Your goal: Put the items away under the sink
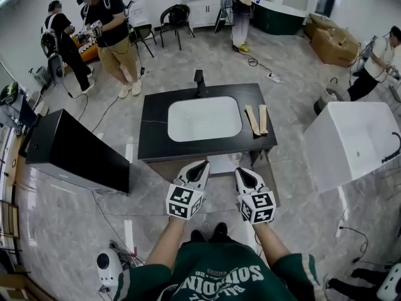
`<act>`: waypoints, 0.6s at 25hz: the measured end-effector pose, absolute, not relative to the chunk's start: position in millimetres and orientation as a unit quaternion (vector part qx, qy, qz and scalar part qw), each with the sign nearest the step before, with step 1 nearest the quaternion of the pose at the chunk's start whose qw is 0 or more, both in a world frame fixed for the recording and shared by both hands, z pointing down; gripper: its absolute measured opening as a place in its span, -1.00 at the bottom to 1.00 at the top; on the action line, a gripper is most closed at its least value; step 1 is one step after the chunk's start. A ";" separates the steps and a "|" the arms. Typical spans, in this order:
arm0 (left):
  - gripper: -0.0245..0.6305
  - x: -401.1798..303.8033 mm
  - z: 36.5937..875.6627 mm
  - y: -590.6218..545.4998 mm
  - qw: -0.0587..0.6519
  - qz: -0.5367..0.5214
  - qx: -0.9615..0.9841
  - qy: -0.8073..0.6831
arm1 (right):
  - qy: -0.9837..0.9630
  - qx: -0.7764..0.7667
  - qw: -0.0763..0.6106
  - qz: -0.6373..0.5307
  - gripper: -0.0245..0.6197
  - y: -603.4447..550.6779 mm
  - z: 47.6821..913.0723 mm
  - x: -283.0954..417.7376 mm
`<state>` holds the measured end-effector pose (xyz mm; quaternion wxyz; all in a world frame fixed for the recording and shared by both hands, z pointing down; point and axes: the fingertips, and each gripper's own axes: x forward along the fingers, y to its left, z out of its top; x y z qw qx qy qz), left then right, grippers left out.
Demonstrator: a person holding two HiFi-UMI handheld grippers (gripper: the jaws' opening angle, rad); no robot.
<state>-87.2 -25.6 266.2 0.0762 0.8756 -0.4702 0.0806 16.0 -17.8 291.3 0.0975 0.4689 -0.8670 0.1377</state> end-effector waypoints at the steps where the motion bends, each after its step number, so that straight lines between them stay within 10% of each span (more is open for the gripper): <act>1: -0.89 -84.1 265.9 -28.3 0.076 0.082 0.877 -0.467 | -0.864 0.475 0.097 0.135 -0.79 -20.6 291.1 20.2; 15: -0.89 -37.9 276.6 -74.2 0.081 0.083 0.895 -0.431 | -0.846 0.507 0.089 0.141 -0.66 -78.8 302.5 70.6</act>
